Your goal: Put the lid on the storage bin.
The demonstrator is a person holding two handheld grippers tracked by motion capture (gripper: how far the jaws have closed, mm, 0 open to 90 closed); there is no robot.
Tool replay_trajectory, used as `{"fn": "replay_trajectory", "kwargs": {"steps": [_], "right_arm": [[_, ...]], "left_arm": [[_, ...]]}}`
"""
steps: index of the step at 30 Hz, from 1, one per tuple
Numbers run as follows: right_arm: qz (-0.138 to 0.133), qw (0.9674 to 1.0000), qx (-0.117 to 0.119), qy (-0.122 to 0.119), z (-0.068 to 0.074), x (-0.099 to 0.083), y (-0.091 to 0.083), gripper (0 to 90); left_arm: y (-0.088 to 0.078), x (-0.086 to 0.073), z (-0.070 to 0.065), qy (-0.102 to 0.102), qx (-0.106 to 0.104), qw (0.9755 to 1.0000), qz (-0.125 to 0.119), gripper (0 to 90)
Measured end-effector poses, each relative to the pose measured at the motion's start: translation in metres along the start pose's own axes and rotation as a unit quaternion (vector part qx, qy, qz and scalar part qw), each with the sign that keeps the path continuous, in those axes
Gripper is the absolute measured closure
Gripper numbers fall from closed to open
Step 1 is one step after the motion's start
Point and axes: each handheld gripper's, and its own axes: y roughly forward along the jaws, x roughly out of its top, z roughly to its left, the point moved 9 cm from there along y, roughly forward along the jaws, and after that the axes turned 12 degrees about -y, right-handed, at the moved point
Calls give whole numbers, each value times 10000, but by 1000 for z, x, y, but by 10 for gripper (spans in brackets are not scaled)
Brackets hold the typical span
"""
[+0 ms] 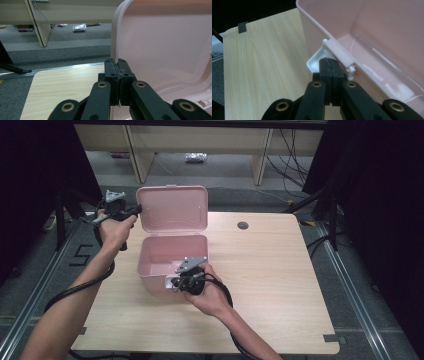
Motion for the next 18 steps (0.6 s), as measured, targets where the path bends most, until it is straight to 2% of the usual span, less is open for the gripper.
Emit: {"fn": "replay_trajectory", "kwargs": {"steps": [2,18], "right_arm": [[11,10000,19,77,1,0,0,900],[-9,10000,15,42,0,0,0,900]], "left_arm": [[-1,0,0,3,-5,10000,-16,884],[-8,-3,-2,125,-63,9998,-142,884]]}}
